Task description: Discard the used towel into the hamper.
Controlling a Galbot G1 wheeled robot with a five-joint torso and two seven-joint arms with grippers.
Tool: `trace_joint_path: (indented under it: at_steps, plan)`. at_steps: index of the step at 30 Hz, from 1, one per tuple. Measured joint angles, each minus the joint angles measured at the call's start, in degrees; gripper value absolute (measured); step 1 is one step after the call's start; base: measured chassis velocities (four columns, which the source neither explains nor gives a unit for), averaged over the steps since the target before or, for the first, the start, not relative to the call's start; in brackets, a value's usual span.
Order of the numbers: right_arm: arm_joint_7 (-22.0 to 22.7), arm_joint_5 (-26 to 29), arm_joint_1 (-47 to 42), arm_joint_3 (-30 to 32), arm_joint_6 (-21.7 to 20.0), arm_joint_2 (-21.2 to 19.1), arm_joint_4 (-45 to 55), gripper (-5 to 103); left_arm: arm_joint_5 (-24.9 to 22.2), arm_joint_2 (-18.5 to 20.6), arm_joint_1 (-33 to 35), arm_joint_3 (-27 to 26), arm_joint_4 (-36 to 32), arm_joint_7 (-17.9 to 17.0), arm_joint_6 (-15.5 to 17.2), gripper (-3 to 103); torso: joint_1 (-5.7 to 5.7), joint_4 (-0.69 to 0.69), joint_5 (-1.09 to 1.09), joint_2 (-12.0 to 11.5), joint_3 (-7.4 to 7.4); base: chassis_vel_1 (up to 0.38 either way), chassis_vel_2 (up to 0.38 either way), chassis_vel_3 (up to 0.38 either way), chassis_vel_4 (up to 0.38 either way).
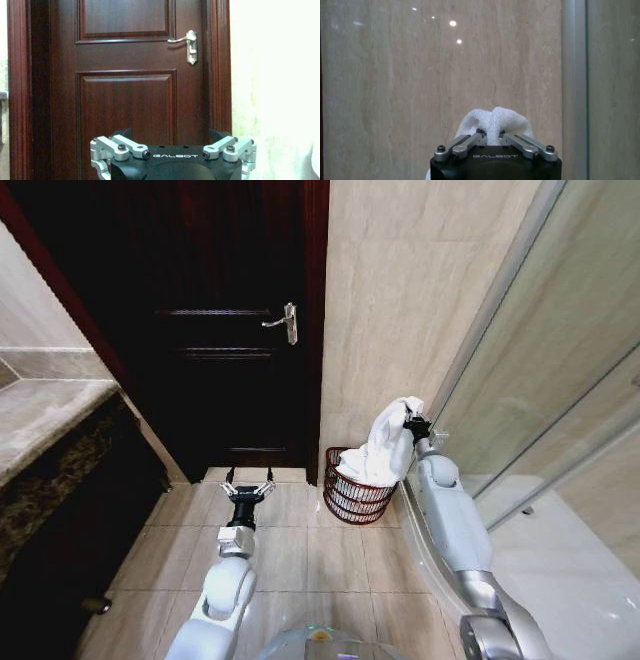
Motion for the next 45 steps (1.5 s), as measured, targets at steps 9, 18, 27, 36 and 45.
trace_joint_path:
  at_steps: [9,18,27,36,45]
  plan:
    - [-0.26,-1.86,-2.52,0.82,0.72,0.35,2.21,5,0.21,-0.49,0.24,0.15,0.18,0.30,-0.10,100,-0.94,0.00,0.01,-2.29,-1.34,0.000,0.000,0.000,0.000]
    - [-0.62,-1.74,-4.35,0.81,1.13,0.15,3.53,5,0.82,-0.78,1.50,-0.05,0.12,0.40,-0.63,100,-1.95,0.01,0.00,-4.69,-2.71,0.000,0.000,0.000,0.000]
    - [-0.81,-1.61,-6.34,1.01,1.29,0.09,4.92,5,1.74,-1.19,1.79,0.42,0.19,0.42,-0.86,100,-2.66,0.00,0.00,-6.45,-3.78,0.000,0.000,0.000,0.000]
    - [-1.01,-1.37,-7.01,1.25,1.56,-0.28,5.40,5,2.32,-1.34,2.53,0.51,0.16,0.42,-1.19,100,-3.53,0.00,0.00,-8.81,-5.29,0.000,0.000,0.000,0.000]
    - [-1.15,-1.18,-7.75,1.10,1.55,0.04,5.91,5,2.34,-1.09,2.45,0.35,0.13,0.41,-1.35,100,-4.39,0.00,0.00,-11.00,-6.59,-0.006,0.005,0.008,-0.005]
